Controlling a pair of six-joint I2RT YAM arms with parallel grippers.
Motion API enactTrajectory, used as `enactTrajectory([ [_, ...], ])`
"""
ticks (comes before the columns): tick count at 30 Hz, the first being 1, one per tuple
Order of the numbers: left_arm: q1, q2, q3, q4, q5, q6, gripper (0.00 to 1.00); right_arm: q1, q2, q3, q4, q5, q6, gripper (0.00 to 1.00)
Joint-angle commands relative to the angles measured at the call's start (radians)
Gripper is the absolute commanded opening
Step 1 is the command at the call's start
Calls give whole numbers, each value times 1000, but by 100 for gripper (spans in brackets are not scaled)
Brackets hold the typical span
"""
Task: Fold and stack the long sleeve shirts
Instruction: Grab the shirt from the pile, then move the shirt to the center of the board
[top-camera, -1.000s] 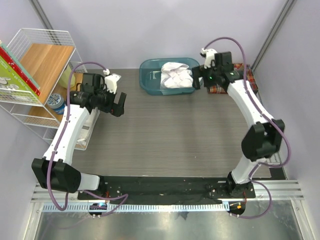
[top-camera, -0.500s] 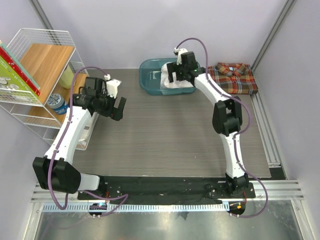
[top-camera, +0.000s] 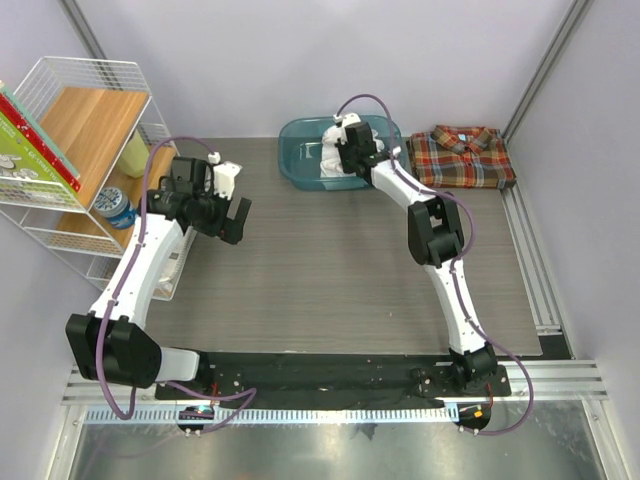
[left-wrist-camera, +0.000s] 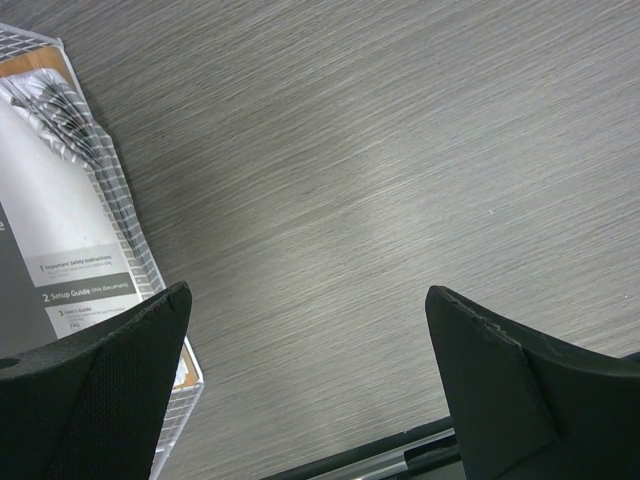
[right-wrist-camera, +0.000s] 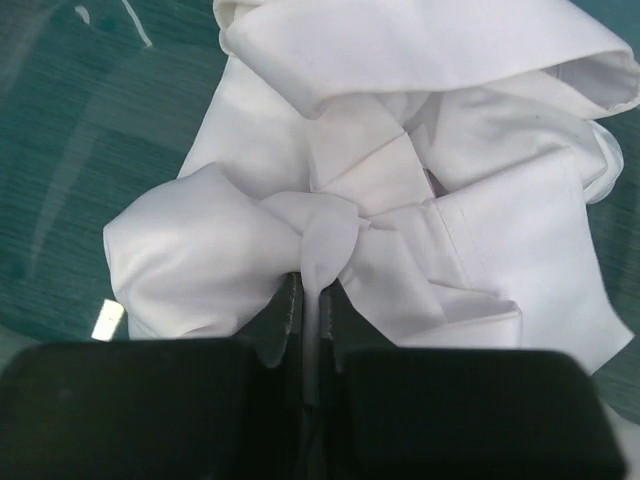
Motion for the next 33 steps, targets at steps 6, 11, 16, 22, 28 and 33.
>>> enactTrajectory([
  [6,-3,6,58,15,-54,-12,100,-6,-233,185,-14,-154,-28,1],
  [11,-3,-23,55,58,-105,-44,100,0,-386,369,-2,-223,34,1],
  [16,-3,-55,52,104,-206,-81,100,15,-570,328,140,-272,142,1],
  [22,-3,-75,71,121,-214,-124,100,65,-744,311,198,-355,261,1],
  [28,-3,-80,89,109,-145,-153,100,99,-889,86,114,-302,313,3],
  [33,-3,-115,74,51,-1,-70,100,2,-1197,-504,31,-174,183,49],
])
